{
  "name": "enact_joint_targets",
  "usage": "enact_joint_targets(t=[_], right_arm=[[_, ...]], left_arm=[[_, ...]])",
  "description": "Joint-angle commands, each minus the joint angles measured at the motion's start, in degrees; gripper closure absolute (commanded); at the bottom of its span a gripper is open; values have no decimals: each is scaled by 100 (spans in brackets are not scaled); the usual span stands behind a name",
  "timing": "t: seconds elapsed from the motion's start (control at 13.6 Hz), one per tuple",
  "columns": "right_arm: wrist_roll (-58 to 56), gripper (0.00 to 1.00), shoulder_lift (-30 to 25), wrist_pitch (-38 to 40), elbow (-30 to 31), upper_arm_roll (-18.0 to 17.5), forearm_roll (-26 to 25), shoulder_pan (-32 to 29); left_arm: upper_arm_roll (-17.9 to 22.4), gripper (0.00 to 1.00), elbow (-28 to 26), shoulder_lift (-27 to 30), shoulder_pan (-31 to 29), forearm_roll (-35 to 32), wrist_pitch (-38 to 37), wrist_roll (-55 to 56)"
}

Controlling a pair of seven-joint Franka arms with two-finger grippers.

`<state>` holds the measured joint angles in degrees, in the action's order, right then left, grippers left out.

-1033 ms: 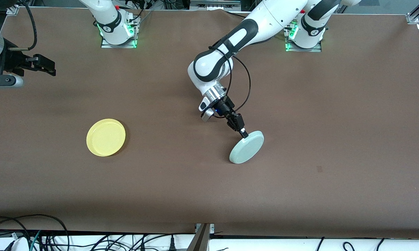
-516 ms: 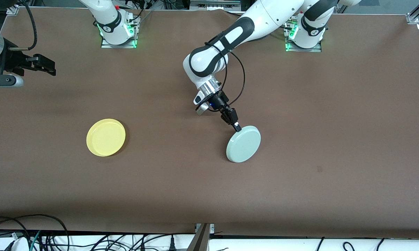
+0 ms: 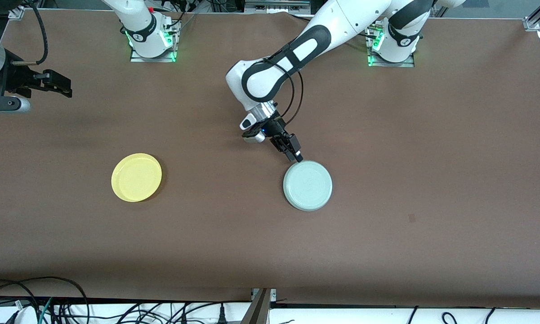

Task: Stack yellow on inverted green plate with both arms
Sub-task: 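Open the left gripper and withdraw it while the right gripper reaches the yellow plate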

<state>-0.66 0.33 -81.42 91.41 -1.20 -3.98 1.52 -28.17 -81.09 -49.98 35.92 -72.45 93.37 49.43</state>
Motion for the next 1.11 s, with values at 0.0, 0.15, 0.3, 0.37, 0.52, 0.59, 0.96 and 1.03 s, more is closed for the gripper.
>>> enact_joint_targets(t=[0.0, 0.15, 0.3, 0.37, 0.52, 0.59, 0.96, 1.03], right_arm=[[57, 0, -16, 178, -88, 5, 91, -20], [57, 0, -7, 188, -88, 5, 91, -20], [14, 0, 72, 196, -79, 75, 82, -73], [-21, 0, 168, 205, -44, 145, 91, -99], [-30, 0, 422, 170, 9, 199, 108, -134], [-22, 0, 520, 109, 17, 207, 108, -161], [-39, 0, 1520, -1356, 88, 225, 354, -477], [-48, 0, 1705, -1612, 88, 216, 363, -477]], left_arm=[[-154, 43, 680, -56, -68, 747, -39, -65], [-180, 42, 901, -38, -112, 1030, -39, -91], [-180, 29, 919, 119, -479, 1337, -13, -179], [-171, 9, 919, 286, -690, 1635, 214, -275], [-93, 0, 919, 716, -1147, 2442, 479, -853], [-23, 0, 919, 901, -1349, 2742, 584, -1213], [1083, 0, 875, 1710, -2000, 5262, 761, -2234], [1320, 0, 840, 1833, -2141, 5711, 752, -2462]])
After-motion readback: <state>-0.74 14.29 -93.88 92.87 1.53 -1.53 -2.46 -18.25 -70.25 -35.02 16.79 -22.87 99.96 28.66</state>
